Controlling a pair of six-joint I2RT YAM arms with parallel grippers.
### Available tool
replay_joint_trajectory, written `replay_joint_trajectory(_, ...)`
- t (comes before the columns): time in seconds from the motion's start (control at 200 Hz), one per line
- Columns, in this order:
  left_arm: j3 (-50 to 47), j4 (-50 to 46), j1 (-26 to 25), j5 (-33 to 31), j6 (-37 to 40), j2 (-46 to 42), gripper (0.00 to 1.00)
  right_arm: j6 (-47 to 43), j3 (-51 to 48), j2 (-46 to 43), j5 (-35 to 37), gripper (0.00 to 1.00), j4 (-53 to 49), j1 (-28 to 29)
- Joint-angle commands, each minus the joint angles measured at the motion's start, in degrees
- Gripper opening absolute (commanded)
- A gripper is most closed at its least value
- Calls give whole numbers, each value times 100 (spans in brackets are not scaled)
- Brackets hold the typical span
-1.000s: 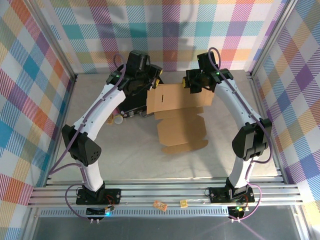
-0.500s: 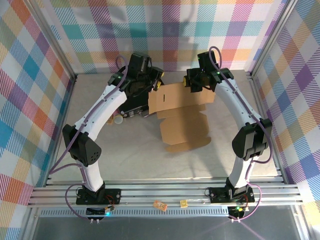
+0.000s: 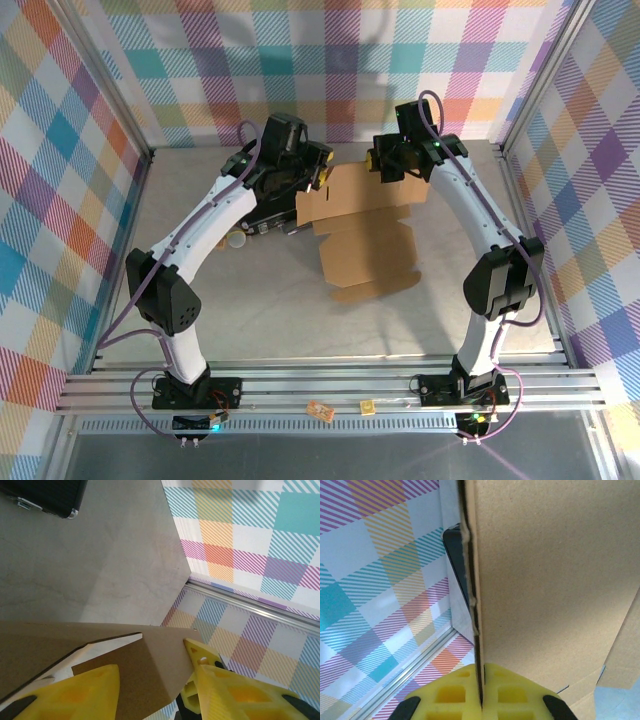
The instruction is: Fold the paper box
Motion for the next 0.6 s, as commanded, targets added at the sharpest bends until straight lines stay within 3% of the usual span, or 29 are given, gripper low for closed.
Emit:
replay_joint_trajectory(0.0,24,351,-106,172,-189,19,47,140,86,-34,-230,0,42,71)
replay_joint_trajectory(0.36,198,450,-220,394,-422,272,45,125,-141,-119,-273,0,184,84)
replay_joint_trajectory(0.595,203,452,-217,411,-445,324,26,85,-235,-215,-282,0,208,84)
